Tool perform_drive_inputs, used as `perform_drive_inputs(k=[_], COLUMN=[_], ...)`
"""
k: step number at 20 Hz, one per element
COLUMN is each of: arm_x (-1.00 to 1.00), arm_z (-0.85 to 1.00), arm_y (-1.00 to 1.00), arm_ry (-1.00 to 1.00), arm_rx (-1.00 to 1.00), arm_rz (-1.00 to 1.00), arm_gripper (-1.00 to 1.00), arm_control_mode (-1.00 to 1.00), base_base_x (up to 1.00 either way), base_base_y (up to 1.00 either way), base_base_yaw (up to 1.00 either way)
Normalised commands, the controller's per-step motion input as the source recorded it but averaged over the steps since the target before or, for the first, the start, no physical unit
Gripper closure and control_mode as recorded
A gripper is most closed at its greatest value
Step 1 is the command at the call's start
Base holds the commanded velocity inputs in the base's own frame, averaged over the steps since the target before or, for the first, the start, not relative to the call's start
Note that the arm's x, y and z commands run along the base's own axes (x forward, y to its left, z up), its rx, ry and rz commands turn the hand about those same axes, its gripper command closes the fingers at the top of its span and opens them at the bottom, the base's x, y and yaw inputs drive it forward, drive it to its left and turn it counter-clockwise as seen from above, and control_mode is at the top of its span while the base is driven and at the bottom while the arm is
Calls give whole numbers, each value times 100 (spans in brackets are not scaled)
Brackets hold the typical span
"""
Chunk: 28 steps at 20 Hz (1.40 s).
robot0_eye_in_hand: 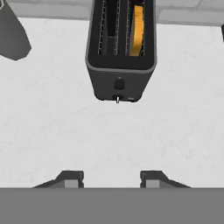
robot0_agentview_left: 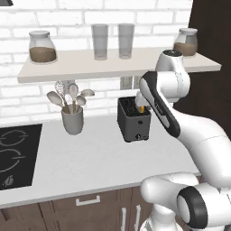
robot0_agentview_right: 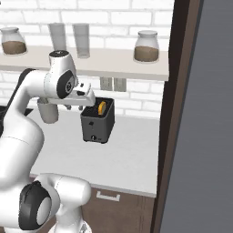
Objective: Start the toaster. Once the lever pops up, take the bread to the plate on the dining counter.
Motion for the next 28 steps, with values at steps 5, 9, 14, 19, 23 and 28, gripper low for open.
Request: perform_drive_inputs(k=[5,9,14,19,23,28], arm_x=[2,9,15,21,26,29], arm_z=[-12,-28,-25,-28,-32,-31], arm_y=[0,0,0,0,0,0], arm_ry=[0,0,0,-1,-1,0], arm_rx=[0,0,0,0,0,0], arm_rz=[0,0,0,0,0,0], arm_gripper=[-100,-100,100,100,100,100], arm_control_mode=[-100,-100,-100,-100,-100,-100], base_base_x=[0,0,0,0,0,0], base_base_y=[0,0,0,0,0,0], base_base_yaw=[0,0,0,0,0,0])
